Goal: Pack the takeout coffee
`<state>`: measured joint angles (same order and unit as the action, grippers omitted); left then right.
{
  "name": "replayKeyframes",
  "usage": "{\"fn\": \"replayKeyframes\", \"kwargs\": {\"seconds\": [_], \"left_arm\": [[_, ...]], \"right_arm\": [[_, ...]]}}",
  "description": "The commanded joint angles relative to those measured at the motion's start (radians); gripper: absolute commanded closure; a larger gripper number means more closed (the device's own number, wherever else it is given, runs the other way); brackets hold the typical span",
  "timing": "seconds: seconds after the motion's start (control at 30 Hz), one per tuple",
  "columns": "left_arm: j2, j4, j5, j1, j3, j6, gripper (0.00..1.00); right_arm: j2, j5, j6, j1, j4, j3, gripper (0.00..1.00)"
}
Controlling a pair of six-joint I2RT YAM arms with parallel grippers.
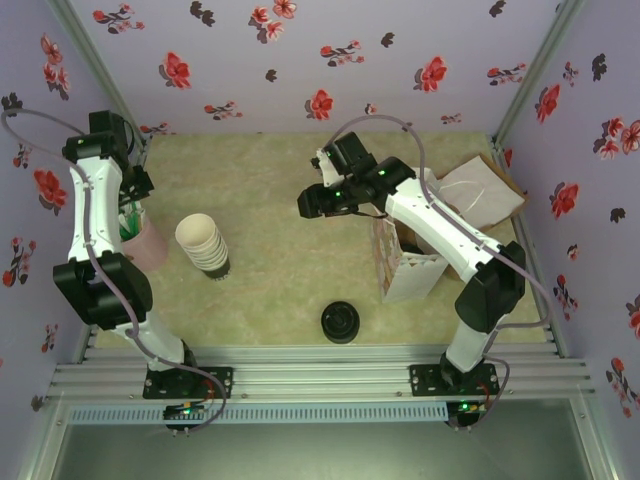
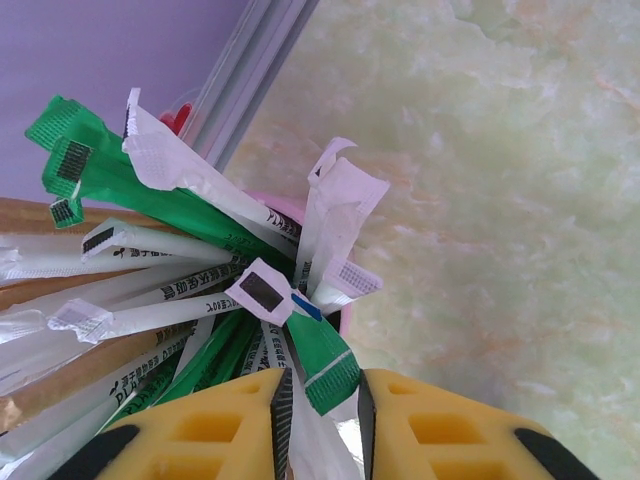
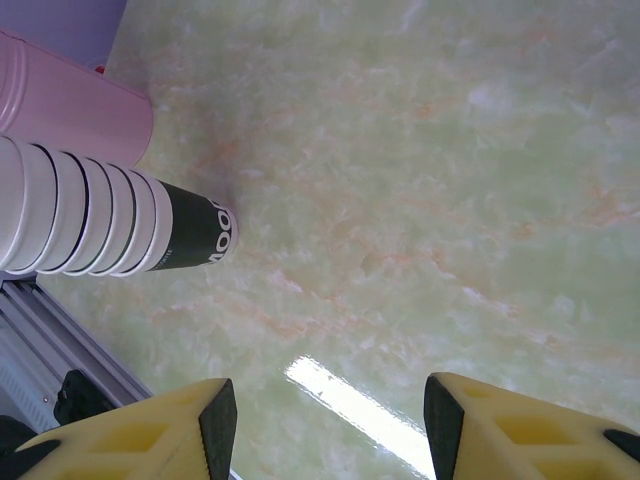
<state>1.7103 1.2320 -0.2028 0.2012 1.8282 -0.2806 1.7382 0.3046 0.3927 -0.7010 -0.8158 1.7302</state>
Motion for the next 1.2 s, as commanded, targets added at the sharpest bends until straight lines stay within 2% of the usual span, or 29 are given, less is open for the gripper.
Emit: {"fn": "replayKeyframes", "kwargs": {"seconds": [0.0,0.17,0.3,0.5,0.83,0.9,1.17], "left_arm": [[0.009,0.017,-0.020,0.000,0.001,0.011,0.74],[0.015,0.018,-0.020,0.000,0.021,0.015,0.82],[0.018,0.042,-0.029,-0.004,0.056,0.030,0.92],[0.001,0.104,-0.105,-0.045,0.111,0.046,1.00],[-0.083,0.189,-0.157,-0.128,0.256,0.035,1.00],[-0.101,0.208,-0.158,-0.151,0.297,0.029,1.00],[-0.139,0.273,-0.129,-0.298,0.498,0.003,1.00]], "right_arm": [[-0.032,0.011,-0.022,0.008,0.012,-0.012,0.46],[-0.033,0.010,-0.022,0.008,0.012,-0.015,0.46],[-0.032,0.011,-0.020,0.008,0.014,-0.014,0.46],[-0.035,0.008,-0.017,0.008,0.006,-0.005,0.46],[-0.090,-0.018,-0.002,0.008,0.002,-0.001,0.45],[-0.110,-0.030,0.001,0.008,0.000,-0.001,0.43],[-0.218,-0.097,0.025,0.008,-0.014,0.000,0.21]]}}
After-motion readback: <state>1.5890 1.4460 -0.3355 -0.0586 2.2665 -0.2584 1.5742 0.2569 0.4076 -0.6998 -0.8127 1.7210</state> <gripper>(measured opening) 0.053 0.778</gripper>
